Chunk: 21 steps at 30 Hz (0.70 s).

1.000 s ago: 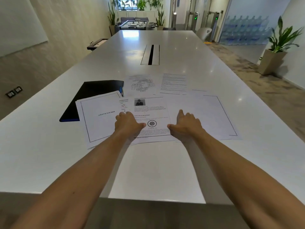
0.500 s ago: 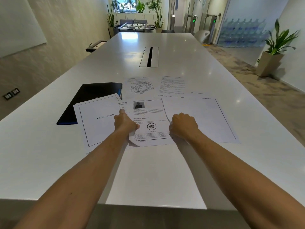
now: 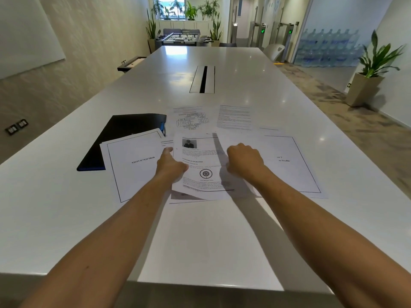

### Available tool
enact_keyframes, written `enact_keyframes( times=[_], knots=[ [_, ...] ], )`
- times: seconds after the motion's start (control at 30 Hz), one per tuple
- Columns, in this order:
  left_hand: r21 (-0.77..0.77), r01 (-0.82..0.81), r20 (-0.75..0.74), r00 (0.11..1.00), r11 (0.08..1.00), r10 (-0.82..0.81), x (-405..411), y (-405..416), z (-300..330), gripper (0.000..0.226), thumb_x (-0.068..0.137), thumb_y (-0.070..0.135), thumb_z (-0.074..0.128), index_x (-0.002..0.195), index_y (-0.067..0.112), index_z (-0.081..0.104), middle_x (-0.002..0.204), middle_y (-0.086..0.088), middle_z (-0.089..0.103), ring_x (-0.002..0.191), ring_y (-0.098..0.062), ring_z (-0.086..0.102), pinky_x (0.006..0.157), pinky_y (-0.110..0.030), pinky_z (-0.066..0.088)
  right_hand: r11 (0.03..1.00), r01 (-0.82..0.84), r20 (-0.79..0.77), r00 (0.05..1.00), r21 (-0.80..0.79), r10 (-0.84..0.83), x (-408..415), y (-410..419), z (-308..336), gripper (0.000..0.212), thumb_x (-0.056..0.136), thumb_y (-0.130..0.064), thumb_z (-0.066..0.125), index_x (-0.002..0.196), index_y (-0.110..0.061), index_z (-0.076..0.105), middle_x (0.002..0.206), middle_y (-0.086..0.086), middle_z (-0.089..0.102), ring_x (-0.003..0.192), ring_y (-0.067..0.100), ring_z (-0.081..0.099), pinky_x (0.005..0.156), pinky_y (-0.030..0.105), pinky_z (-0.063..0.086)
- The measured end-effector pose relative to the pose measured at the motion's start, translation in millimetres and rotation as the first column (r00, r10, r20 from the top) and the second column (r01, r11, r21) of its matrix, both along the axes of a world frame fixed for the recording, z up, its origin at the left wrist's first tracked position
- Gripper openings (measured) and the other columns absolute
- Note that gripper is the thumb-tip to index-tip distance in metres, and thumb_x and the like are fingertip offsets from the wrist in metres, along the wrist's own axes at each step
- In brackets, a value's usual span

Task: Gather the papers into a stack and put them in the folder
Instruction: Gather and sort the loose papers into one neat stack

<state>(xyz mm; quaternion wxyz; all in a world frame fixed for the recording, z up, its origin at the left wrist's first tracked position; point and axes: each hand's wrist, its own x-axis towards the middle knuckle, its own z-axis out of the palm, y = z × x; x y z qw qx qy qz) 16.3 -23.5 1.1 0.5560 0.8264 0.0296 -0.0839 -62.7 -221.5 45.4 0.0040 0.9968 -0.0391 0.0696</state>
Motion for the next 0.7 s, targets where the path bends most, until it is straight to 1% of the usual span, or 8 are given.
enact_keyframes(
  times=[0.1, 0.17, 0.23, 0.37, 0.47, 0.57, 0.63, 0.7],
  knots=[
    [-0.072, 0.005, -0.005, 1.000, 0.997, -0.005, 3, -3, 1, 0.072, 0.084, -0.002, 0.068, 0.145, 0.022, 0.037, 0.131, -0.008, 0.057, 0.111, -0.028, 0.062, 0.089, -0.041, 0.057, 0.991, -0.027, 0.050, 0.999, 0.132, 0.021, 9, 25, 12, 0.028, 0.084, -0.014, 0.058, 0.066, -0.015, 0.036, 0.066, 0.000, 0.038, 0.067, 0.025, 0.049, 0.060, 0.035, 0.041],
    [-0.095, -0.002, 0.021, 1.000, 0.995, 0.004, 3, -6, 2, 0.057, 0.089, 0.007, 0.066, 0.141, 0.021, 0.046, 0.130, -0.006, 0.054, 0.108, -0.025, 0.061, 0.089, -0.037, 0.055, 0.972, -0.037, 0.035, 0.999, 0.230, 0.030, 12, 44, 16, 0.029, 0.085, -0.019, 0.059, 0.065, -0.018, 0.038, 0.070, 0.002, 0.047, 0.068, 0.025, 0.055, 0.063, 0.036, 0.051],
    [-0.099, -0.013, 0.058, 0.998, 0.995, 0.019, 4, -8, 3, 0.037, 0.096, 0.028, 0.061, 0.131, 0.018, 0.056, 0.125, -0.005, 0.058, 0.106, -0.021, 0.060, 0.084, -0.031, 0.050, 0.954, -0.033, 0.022, 0.999, 0.297, 0.027, 14, 60, 14, 0.020, 0.085, -0.025, 0.061, 0.073, -0.016, 0.047, 0.076, 0.004, 0.053, 0.070, 0.026, 0.057, 0.063, 0.034, 0.048],
    [-0.072, -0.005, 0.034, 0.999, 0.997, 0.008, 6, -10, 8, 0.043, 0.098, 0.052, 0.046, 0.097, 0.014, 0.065, 0.086, 0.004, 0.062, 0.077, -0.010, 0.056, 0.062, -0.024, 0.039, 0.883, -0.007, 0.004, 1.000, 0.470, 0.005, 15, 81, 4, 0.015, 0.087, -0.029, 0.060, 0.081, -0.015, 0.057, 0.068, 0.000, 0.054, 0.065, 0.023, 0.056, 0.056, 0.025, 0.037],
    [-0.159, 0.003, -0.040, 0.999, 0.987, -0.009, 5, -11, 7, 0.029, 0.096, 0.044, 0.056, 0.090, 0.016, 0.061, 0.085, 0.002, 0.063, 0.078, -0.012, 0.059, 0.064, -0.025, 0.046, 0.804, -0.017, 0.010, 1.000, 0.595, 0.014, 14, 90, 1, 0.020, 0.091, -0.028, 0.058, 0.085, -0.011, 0.066, 0.073, 0.002, 0.063, 0.067, 0.021, 0.061, 0.056, 0.025, 0.042],
    [-0.187, 0.058, -0.076, 0.994, 0.981, -0.073, -1, -7, 8, 0.003, 0.092, 0.017, 0.062, 0.090, 0.017, 0.059, 0.087, -0.006, 0.065, 0.075, -0.016, 0.063, 0.054, -0.021, 0.051, 0.729, 0.016, -0.103, 0.992, 0.684, 0.074, 13, 88, 3, 0.018, 0.088, -0.022, 0.063, 0.095, -0.009, 0.072, 0.088, 0.007, 0.070, 0.083, 0.023, 0.066, 0.067, 0.027, 0.049],
    [-0.155, 0.072, -0.081, 0.993, 0.985, -0.086, -1, -4, 7, 0.018, 0.088, 0.003, 0.060, 0.090, 0.019, 0.053, 0.090, -0.007, 0.059, 0.076, -0.017, 0.060, 0.061, -0.025, 0.052, 0.649, 0.072, -0.184, 0.977, 0.757, 0.107, 11, 82, 5, 0.024, 0.084, -0.024, 0.068, 0.102, -0.009, 0.073, 0.100, 0.008, 0.071, 0.094, 0.023, 0.066, 0.083, 0.036, 0.055],
    [-0.090, 0.070, -0.057, 0.996, 0.994, -0.075, -1, -1, 7, 0.026, 0.088, 0.003, 0.062, 0.099, 0.023, 0.049, 0.094, -0.004, 0.057, 0.080, -0.018, 0.059, 0.064, -0.028, 0.052, 0.549, 0.104, -0.188, 0.977, 0.829, 0.099, 9, 73, 6, 0.037, 0.082, -0.030, 0.073, 0.115, -0.012, 0.069, 0.115, 0.008, 0.069, 0.106, 0.023, 0.063, 0.096, 0.043, 0.052]
  ],
)
